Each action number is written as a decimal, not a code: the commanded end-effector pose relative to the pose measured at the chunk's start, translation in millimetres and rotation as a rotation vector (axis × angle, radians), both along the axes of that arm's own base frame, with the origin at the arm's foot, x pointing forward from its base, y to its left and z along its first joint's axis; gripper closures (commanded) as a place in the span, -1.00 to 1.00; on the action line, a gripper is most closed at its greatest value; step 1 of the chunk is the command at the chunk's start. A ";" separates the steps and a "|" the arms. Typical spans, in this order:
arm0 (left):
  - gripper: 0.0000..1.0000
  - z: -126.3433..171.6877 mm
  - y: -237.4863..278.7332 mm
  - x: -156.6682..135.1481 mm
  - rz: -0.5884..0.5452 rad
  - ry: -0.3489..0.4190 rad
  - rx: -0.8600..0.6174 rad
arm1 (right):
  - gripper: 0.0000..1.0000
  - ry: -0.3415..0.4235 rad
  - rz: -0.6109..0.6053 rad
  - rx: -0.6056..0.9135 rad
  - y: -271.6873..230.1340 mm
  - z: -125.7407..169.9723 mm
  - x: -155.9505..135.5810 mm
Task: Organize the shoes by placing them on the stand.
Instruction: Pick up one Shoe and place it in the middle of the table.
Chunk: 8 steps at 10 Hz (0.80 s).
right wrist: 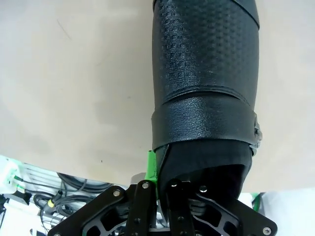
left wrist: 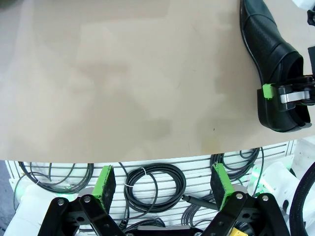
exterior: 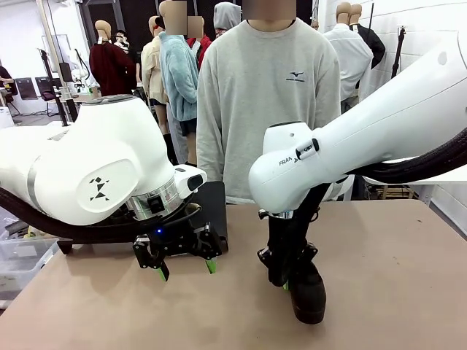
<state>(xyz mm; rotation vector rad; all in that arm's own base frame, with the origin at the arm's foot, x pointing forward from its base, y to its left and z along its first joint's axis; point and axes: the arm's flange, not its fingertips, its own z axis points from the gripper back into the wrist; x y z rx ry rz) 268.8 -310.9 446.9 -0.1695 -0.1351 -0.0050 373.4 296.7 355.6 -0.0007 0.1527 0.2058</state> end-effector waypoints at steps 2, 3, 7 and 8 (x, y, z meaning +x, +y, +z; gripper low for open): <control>-1.00 -1.8 1.4 -0.3 0.000 0.001 -0.001 | -0.14 0.052 0.000 0.047 -4.1 -4.8 2.9; -1.00 -1.8 1.4 -0.3 0.000 0.001 -0.001 | -0.52 0.051 -0.004 0.056 -4.5 -3.4 3.2; -1.00 -1.8 1.4 -0.3 0.000 0.001 -0.001 | -1.00 0.010 -0.017 0.087 -8.0 12.7 3.3; -1.00 -1.8 1.4 -0.3 0.000 0.001 -0.001 | -1.00 -0.013 -0.017 0.091 -8.8 19.6 1.0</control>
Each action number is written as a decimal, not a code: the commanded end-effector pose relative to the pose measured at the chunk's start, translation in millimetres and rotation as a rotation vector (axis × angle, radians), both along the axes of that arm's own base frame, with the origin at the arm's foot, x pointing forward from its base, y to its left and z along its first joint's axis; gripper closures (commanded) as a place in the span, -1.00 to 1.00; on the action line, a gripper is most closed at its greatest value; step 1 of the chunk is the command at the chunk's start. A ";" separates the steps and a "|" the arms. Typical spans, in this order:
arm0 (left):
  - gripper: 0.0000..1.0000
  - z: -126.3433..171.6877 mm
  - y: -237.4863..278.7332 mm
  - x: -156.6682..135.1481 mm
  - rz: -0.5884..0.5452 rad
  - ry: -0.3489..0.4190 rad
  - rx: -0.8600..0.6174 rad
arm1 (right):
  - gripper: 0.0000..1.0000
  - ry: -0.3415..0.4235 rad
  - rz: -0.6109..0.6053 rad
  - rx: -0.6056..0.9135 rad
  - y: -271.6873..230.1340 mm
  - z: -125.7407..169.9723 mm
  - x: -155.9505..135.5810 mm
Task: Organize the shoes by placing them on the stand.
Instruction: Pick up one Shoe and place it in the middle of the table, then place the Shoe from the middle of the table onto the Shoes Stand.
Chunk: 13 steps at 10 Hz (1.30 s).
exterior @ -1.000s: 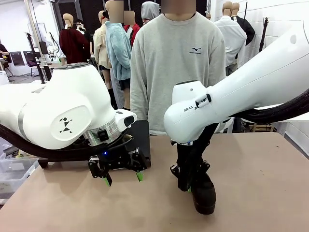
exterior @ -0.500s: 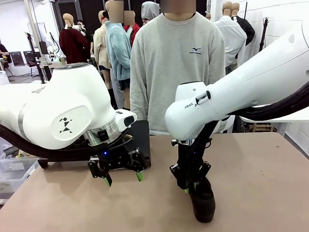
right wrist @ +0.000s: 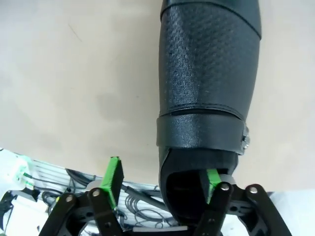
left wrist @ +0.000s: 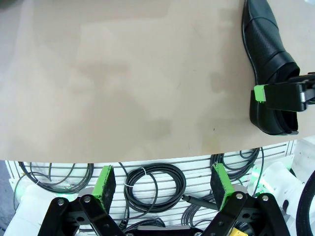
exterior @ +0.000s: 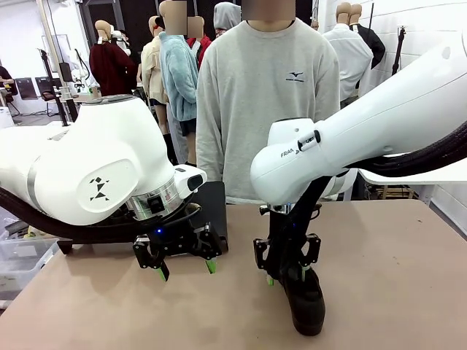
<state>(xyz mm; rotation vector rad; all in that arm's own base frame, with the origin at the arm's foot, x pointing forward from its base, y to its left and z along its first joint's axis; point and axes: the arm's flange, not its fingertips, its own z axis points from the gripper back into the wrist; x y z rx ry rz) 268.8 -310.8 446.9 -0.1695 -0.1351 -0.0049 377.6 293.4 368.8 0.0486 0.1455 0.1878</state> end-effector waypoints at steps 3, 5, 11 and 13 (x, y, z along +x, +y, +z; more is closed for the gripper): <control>-1.00 -1.8 1.4 -0.3 0.000 0.001 -0.001 | -1.00 -0.062 -0.001 0.071 -10.6 20.4 -9.0; -1.00 -1.8 1.4 -0.3 0.000 0.001 -0.001 | -1.00 -0.056 0.008 0.075 -12.4 26.4 -12.7; -1.00 -1.8 1.4 -0.3 0.000 0.001 -0.001 | -1.00 -0.063 -0.002 0.024 -3.3 28.6 -3.8; -1.00 -1.8 1.4 -0.3 0.000 0.001 -0.001 | -1.00 -0.063 -0.002 0.024 -3.3 28.6 -3.8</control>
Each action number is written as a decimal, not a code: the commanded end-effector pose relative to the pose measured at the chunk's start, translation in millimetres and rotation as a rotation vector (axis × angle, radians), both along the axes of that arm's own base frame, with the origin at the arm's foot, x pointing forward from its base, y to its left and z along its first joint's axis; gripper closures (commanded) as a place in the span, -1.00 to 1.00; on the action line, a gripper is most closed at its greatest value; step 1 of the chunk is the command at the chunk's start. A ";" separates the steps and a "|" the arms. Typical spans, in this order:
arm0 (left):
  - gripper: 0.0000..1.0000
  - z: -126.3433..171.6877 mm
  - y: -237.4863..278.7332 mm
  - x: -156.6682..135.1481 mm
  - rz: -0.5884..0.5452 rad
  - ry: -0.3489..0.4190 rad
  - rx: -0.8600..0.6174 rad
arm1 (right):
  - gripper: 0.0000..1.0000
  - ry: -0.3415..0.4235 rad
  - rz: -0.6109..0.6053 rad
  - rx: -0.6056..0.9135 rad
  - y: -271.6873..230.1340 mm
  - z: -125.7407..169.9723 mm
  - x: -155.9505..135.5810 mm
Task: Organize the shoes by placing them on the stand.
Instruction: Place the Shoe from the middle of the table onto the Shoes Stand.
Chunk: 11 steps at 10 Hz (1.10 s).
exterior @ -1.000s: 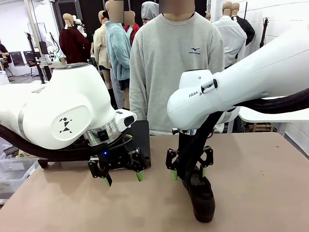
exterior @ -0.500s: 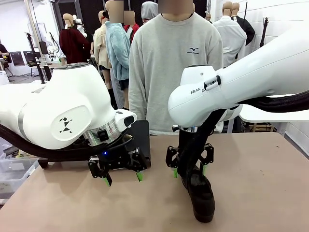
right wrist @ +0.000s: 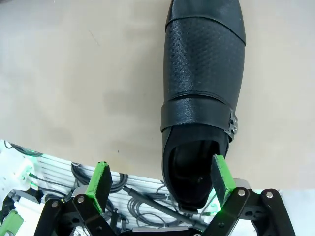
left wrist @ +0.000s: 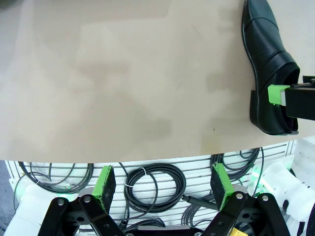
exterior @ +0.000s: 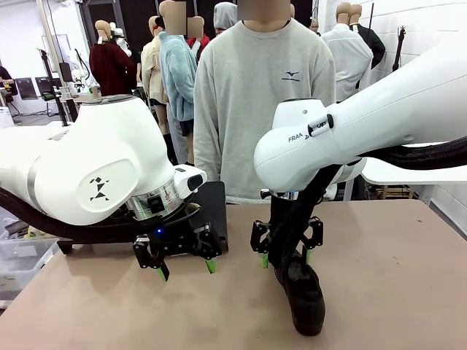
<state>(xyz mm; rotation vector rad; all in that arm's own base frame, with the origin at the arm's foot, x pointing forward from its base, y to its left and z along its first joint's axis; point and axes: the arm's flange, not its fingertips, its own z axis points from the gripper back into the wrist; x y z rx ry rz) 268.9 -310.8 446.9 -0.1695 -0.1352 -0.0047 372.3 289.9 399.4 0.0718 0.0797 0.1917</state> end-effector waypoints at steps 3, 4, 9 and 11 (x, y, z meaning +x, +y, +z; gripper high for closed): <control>-1.00 -1.9 1.3 -0.4 0.000 0.001 -0.001 | -1.00 0.000 -0.003 -0.006 0.2 -2.0 1.5; -1.00 -1.9 1.3 -0.4 0.000 0.001 -0.001 | -1.00 0.000 0.000 0.000 0.0 0.0 0.0; -1.00 -1.9 1.3 -0.4 0.000 0.001 -0.001 | -1.00 -0.196 0.044 0.096 -51.4 109.5 -28.4; -1.00 -1.9 1.3 -0.4 0.000 0.001 -0.001 | -1.00 -0.164 0.017 0.120 -113.1 112.0 -36.3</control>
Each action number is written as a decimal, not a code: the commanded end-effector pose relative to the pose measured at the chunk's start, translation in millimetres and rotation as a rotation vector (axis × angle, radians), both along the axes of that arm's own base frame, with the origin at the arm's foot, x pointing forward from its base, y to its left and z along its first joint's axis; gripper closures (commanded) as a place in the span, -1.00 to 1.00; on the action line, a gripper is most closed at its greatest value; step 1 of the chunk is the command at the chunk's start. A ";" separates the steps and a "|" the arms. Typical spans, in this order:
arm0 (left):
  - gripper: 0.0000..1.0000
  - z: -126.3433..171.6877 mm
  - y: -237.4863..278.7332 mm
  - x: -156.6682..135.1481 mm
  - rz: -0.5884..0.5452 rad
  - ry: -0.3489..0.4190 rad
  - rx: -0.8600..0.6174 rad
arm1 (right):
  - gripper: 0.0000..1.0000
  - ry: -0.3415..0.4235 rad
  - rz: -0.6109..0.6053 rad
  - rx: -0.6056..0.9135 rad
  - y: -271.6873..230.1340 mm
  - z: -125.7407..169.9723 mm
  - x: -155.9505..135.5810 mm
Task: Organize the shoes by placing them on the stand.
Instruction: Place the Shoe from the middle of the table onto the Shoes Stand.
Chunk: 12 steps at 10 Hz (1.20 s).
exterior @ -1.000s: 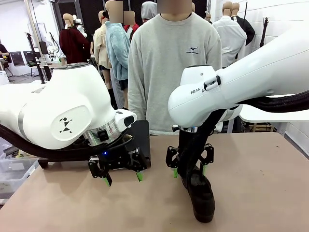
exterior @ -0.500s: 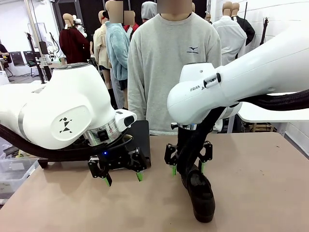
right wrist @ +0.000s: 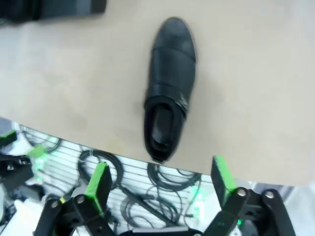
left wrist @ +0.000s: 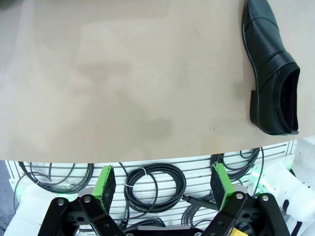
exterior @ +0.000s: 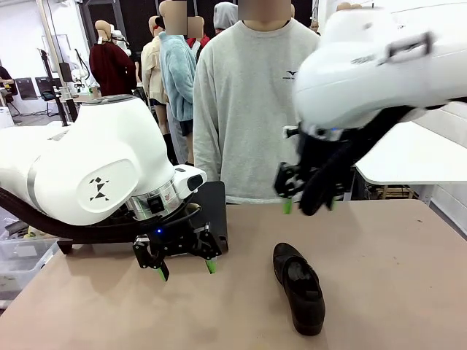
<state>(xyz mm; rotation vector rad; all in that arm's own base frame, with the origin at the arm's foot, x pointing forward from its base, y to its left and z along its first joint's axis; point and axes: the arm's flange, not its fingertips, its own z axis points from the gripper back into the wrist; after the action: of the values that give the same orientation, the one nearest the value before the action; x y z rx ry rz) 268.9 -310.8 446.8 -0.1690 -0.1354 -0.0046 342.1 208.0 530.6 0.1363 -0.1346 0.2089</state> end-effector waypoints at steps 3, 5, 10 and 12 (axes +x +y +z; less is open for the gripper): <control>-1.00 -1.8 1.3 -0.4 0.000 0.001 -0.002 | -1.00 0.097 -0.001 0.047 -90.0 -30.9 -13.2; -1.00 -2.2 -12.8 -9.1 -0.002 -0.020 0.013 | -1.00 0.154 -0.042 0.051 -101.6 -48.6 -4.6; -1.00 -2.6 -122.9 -73.5 0.018 -0.038 -0.044 | -1.00 0.104 -0.016 0.022 -97.8 -35.4 -11.5; -1.00 -6.7 -147.2 -73.9 0.107 -0.013 -0.006 | -1.00 0.104 -0.016 0.022 -97.8 -35.4 -11.5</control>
<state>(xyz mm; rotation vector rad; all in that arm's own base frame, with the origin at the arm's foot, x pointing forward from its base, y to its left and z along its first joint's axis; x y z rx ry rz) 181.8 -439.9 442.7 -0.2067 -0.1582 0.0428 330.5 110.5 495.5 0.1535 -0.0363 0.1811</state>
